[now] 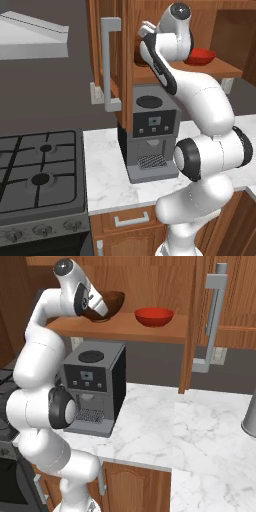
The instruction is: Take the smaller bowl and place it next to the appetizer plate on the dining counter , and place the larger bowl next to the plate with cooked food.
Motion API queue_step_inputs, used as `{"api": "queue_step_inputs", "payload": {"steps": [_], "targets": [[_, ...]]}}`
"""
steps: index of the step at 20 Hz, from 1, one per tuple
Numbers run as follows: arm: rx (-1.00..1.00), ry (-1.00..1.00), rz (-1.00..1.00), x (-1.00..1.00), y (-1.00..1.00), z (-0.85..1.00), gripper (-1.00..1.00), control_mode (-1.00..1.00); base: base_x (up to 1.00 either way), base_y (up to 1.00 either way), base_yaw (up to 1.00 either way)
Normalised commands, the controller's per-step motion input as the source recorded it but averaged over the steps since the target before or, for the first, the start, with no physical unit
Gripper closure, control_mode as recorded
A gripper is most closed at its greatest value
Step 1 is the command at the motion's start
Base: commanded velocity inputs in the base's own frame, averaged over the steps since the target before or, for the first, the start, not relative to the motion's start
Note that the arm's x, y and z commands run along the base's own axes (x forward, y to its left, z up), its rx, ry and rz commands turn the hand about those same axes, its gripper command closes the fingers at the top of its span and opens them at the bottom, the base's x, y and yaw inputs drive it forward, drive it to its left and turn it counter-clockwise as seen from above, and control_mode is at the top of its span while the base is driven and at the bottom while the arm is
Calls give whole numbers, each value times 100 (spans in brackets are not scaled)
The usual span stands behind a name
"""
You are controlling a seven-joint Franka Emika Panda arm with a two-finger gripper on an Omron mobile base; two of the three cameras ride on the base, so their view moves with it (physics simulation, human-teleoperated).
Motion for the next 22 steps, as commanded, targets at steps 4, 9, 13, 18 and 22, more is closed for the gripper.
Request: {"api": "queue_step_inputs", "payload": {"steps": [4,9,13,18,22], "targets": [[0,0,0,-6,0,0,100,-100,0,0,0],[0,2,-14,-100,-23,-19,100,-100,0,0,0],[5,0,-9,-100,-58,-23,100,-100,0,0,0],[5,0,15,-100,-31,-4,100,-100,0,0,0],[0,0,39,-100,0,0,100,-100,0,0,0]]}}
